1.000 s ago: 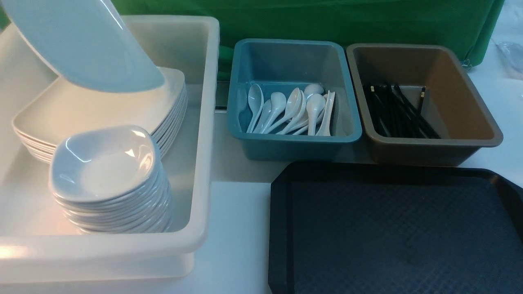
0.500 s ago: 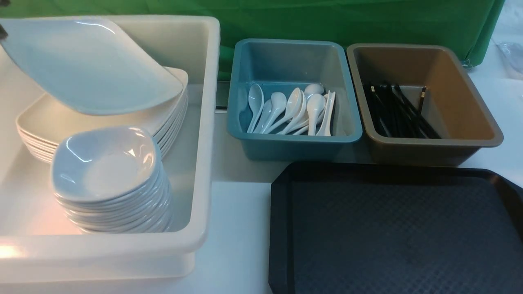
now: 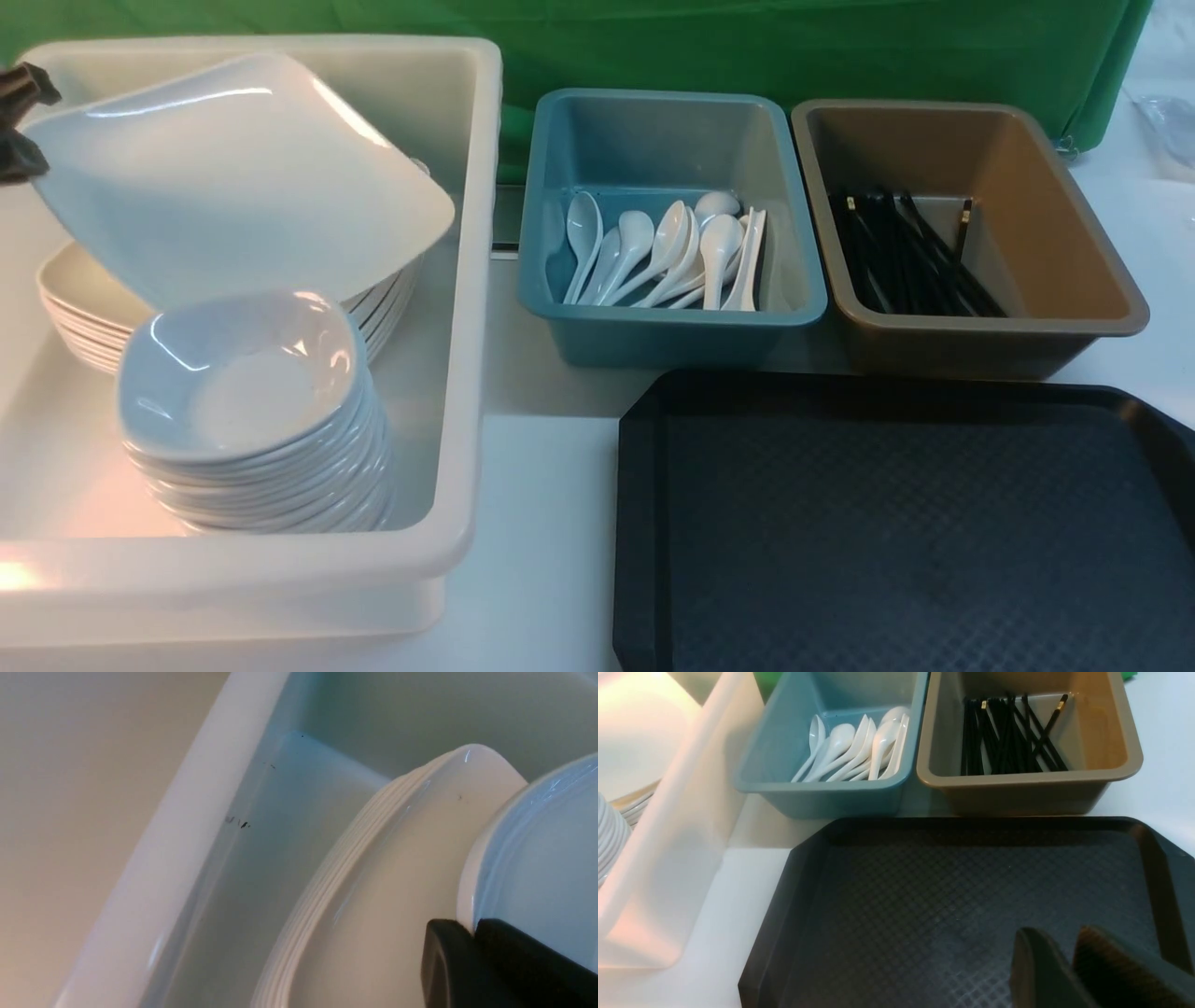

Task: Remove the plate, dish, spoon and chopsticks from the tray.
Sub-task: Use the left arm to put the plate into the large storage box on the left

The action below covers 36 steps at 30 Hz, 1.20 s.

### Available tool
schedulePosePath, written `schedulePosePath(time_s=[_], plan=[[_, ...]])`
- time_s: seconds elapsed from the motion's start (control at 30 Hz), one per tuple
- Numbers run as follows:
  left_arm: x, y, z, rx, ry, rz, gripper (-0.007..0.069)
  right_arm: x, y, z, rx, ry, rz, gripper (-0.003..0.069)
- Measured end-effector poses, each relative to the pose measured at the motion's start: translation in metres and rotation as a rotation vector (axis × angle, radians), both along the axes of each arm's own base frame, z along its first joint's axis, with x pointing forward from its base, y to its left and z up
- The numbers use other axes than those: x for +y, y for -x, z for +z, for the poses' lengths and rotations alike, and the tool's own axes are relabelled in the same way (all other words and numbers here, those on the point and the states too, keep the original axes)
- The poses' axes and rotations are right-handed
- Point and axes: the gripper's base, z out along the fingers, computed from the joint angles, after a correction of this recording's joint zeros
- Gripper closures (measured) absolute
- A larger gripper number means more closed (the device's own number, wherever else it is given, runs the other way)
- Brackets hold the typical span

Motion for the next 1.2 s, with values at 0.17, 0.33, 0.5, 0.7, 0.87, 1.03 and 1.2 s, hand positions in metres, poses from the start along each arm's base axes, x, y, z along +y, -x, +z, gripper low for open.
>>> schedulePosePath(time_s=[0.17,0.33,0.5,0.7,0.87,1.03,1.2], plan=[[0.003,0.002,-0.002,0.025,-0.013,0.032,0.0601,0.0,0.0,0.0,0.0,0.0,0.0,0.0505],[0.006,0.001,0.0,0.006,0.006,0.095,0.0603,0.0,0.0,0.0,0.002,-0.001,0.001,0.0503],[0.007,0.0,0.0,-0.015,0.041,0.146,0.0605,0.003,0.001,0.0,0.009,-0.026,0.019,0.0503],[0.007,-0.003,-0.016,0.048,0.095,0.158,0.0607,0.004,0.001,0.0,0.012,-0.037,0.026,0.0502],[0.007,-0.003,-0.019,0.062,0.087,0.146,0.0607,0.004,0.001,0.0,0.017,-0.037,0.027,0.0502],[0.007,-0.004,-0.016,0.068,0.008,0.066,0.0607,0.004,0.001,0.0,0.018,-0.038,0.028,0.0502],[0.006,-0.016,-0.009,0.149,-0.041,-0.076,0.0607,0.004,0.001,0.0,0.018,-0.038,0.028,0.0502]])
